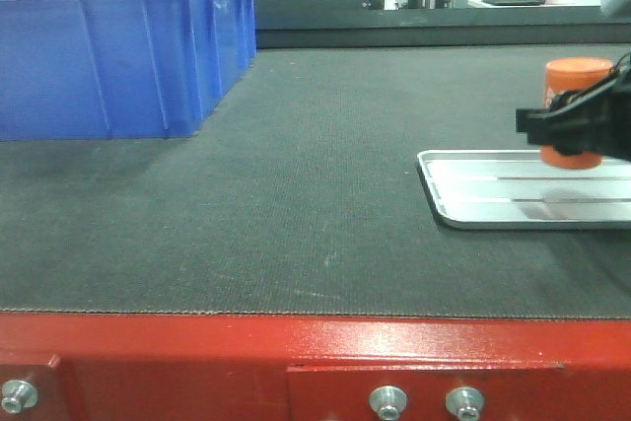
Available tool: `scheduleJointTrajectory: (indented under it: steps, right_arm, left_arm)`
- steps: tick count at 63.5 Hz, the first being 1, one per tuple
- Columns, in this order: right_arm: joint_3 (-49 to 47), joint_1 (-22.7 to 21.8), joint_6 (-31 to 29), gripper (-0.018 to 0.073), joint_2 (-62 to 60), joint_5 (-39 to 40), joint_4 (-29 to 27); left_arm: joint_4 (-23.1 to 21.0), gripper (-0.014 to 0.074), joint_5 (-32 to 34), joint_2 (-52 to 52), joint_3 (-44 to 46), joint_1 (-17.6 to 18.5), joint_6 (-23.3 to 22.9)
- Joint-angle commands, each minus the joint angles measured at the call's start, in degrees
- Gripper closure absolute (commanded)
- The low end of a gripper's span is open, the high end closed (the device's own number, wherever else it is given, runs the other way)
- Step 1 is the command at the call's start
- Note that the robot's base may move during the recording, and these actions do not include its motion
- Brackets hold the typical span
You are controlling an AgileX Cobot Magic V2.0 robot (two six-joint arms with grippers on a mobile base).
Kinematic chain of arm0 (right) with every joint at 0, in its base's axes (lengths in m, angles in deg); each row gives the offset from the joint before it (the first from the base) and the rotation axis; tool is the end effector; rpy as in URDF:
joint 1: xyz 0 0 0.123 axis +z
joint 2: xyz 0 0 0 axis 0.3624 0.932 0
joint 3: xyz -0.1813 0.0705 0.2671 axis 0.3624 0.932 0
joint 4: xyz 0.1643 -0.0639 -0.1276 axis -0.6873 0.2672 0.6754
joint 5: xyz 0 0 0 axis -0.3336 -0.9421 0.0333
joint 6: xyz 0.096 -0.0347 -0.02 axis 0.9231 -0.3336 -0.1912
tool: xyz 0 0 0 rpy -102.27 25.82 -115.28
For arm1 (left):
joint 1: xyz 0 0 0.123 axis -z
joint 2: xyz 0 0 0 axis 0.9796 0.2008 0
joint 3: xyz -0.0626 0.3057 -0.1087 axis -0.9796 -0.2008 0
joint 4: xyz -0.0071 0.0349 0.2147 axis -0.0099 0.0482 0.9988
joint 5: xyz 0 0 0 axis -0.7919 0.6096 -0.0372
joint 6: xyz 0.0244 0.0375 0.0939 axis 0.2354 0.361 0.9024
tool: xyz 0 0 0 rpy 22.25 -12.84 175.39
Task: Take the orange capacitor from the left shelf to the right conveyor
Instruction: 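Lower the cylinder onto the silver tray and open the right gripper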
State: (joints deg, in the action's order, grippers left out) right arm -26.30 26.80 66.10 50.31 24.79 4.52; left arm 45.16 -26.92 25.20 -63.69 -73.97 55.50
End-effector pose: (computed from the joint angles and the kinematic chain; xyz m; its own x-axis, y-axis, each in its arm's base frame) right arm 0.2898 0.0389 0.2361 -0.1816 -0.0102 -0.9833 -0.1958 0.9803 0.0260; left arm -0.0106 0.0005 0.1983 0.0072 -0.0451 -0.9990 0.0819 0.9957 -0.0444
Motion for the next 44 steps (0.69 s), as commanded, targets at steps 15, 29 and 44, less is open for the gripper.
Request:
scheduleJointTrajectory:
  steps: [15, 29, 44]
  right_arm:
    - [-0.97, -0.25, -0.32, 0.0354, 1.88, 7.3, 0.2]
    - [-0.97, -0.25, -0.32, 0.0323, 2.05, 6.67, 0.2]
    - [-0.97, -0.25, -0.27, -0.0035, 2.05, 3.61, 0.2]
  left_arm:
    - [-0.2, 0.0723, 5.01, -0.54, 0.25, -0.17, -0.09]
    - [-0.2, 0.0723, 5.01, -0.54, 0.25, -0.17, -0.09]
    - [-0.2, 0.0723, 5.01, -0.54, 0.25, -0.17, -0.09]
